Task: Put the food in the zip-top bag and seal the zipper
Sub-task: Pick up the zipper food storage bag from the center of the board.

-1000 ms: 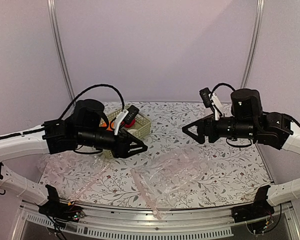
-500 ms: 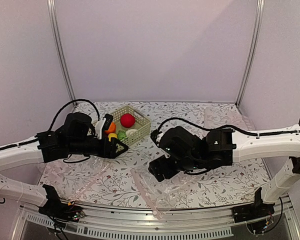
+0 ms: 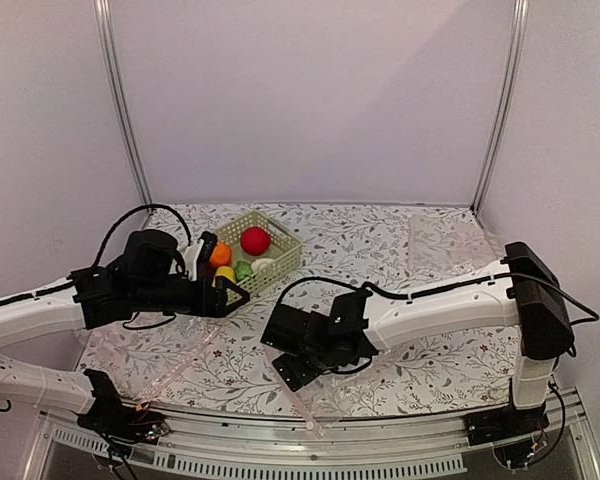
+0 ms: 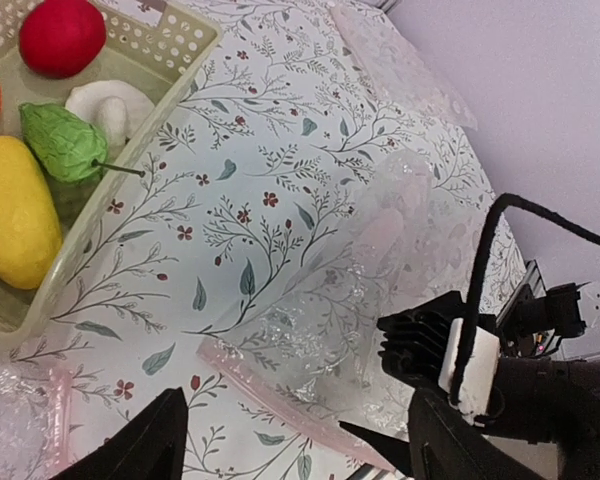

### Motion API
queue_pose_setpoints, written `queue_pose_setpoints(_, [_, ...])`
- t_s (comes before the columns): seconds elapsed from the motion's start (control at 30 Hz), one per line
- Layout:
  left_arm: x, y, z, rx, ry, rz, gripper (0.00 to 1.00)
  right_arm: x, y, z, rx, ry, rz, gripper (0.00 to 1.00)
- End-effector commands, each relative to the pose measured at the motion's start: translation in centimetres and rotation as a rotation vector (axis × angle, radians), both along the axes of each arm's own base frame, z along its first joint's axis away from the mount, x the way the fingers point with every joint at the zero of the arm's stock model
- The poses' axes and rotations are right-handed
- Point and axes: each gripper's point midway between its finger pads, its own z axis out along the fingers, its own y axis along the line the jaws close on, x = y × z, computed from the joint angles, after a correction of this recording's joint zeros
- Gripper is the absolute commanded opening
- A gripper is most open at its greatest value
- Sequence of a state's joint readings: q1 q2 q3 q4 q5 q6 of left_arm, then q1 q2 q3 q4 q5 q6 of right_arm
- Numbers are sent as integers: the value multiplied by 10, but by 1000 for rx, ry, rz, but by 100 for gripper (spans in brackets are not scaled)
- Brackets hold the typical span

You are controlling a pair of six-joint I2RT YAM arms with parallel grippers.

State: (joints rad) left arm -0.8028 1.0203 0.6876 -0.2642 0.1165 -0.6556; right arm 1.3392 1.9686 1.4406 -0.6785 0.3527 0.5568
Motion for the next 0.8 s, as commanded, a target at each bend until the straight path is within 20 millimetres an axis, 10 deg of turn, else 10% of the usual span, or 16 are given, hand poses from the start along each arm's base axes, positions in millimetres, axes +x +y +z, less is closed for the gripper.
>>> queue_pose_setpoints(0.0, [4, 5, 1, -16, -7, 20, 76, -4, -2, -19, -64, 21, -15, 91])
queue_pose_setpoints(0.3, [6, 7, 1, -20, -3, 29, 77, -5, -5, -48, -123, 43, -22, 73])
queue_pose_setpoints(0.63, [7, 14, 9, -26, -22, 53, 77, -5, 2, -46, -39, 72, -50, 2])
queue_pose_setpoints(0.77, [8, 23, 17, -35, -44, 83, 79, 6, 7, -23, 71, 71, -79, 0])
